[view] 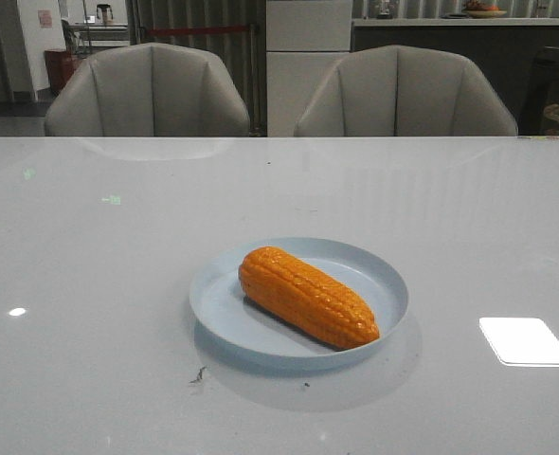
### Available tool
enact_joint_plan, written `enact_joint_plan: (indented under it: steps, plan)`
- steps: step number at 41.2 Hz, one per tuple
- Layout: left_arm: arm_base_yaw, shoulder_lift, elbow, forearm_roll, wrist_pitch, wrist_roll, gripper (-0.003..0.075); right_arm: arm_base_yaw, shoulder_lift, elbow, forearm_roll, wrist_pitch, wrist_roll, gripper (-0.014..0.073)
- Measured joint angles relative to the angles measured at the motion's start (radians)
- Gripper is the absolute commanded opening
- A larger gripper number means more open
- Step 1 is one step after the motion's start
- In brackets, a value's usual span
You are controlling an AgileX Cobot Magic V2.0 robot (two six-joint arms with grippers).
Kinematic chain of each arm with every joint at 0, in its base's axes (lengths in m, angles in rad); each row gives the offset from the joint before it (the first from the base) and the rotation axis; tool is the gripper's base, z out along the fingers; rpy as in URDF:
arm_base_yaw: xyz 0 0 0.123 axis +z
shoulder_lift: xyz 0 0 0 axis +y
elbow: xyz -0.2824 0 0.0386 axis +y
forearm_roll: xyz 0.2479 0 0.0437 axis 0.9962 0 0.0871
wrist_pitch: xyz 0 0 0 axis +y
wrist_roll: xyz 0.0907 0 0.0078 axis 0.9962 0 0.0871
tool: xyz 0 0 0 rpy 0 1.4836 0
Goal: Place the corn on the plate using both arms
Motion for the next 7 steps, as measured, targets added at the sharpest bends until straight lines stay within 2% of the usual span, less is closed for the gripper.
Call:
enact_joint_plan:
  steps: [7]
  plan:
    - [0.0,0.0,0.0,0.0,0.0,0.001,0.0103,0.0,0.0,0.0,0.0,0.0,0.0,0.0056]
